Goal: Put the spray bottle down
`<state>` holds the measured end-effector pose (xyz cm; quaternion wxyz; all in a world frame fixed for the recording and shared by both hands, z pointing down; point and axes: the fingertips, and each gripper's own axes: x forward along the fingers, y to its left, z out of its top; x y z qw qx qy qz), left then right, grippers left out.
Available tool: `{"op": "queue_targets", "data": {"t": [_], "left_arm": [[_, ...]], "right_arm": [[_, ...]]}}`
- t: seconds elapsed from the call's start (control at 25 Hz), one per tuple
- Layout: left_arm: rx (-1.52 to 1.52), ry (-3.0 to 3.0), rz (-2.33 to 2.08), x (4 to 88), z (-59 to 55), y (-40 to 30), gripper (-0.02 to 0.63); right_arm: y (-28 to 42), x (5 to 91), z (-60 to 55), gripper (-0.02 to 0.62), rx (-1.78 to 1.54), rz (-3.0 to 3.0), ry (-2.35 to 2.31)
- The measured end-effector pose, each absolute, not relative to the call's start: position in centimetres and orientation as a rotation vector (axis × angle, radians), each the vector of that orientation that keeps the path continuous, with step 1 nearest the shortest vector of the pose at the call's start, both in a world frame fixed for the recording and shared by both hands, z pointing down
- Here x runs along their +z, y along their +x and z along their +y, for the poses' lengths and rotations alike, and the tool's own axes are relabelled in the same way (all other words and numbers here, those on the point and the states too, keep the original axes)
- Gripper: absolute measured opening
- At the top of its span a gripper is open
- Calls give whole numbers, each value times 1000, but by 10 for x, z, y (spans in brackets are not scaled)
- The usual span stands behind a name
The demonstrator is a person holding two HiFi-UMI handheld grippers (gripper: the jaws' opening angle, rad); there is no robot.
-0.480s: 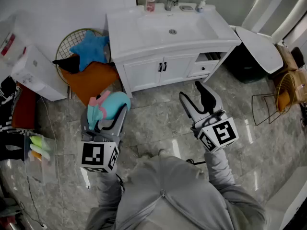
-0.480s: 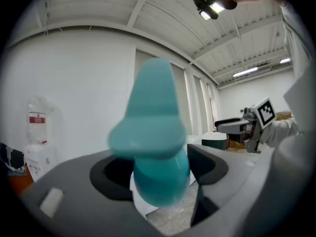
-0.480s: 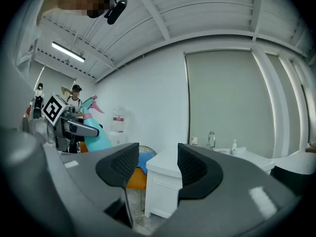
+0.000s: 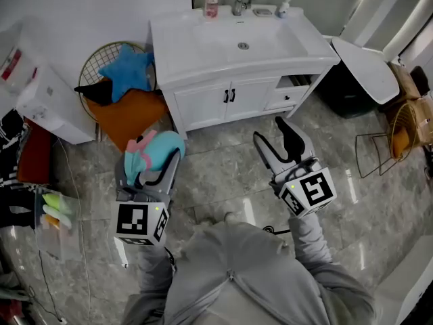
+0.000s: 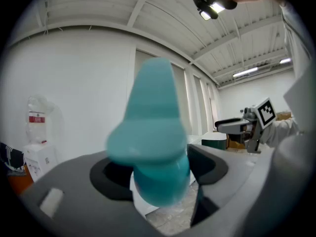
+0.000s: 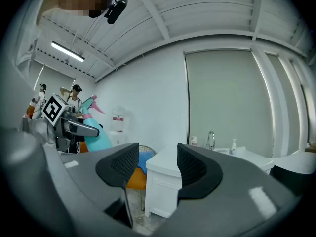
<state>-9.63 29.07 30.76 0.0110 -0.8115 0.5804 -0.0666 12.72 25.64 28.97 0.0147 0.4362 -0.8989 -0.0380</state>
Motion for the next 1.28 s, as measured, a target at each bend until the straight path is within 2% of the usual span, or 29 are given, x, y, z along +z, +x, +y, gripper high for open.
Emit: {"op": "queue_targets", "data": {"t": [0.76,1.28], "left_arm": [[-268,-2458,1902,312,245,-64,385],[-301,-2492,1865,326,126,-92,385]], "right_arm": [[173,295,206,238,-62,-2865,1308],[148,307,106,238,-44,-2855,1339]]}}
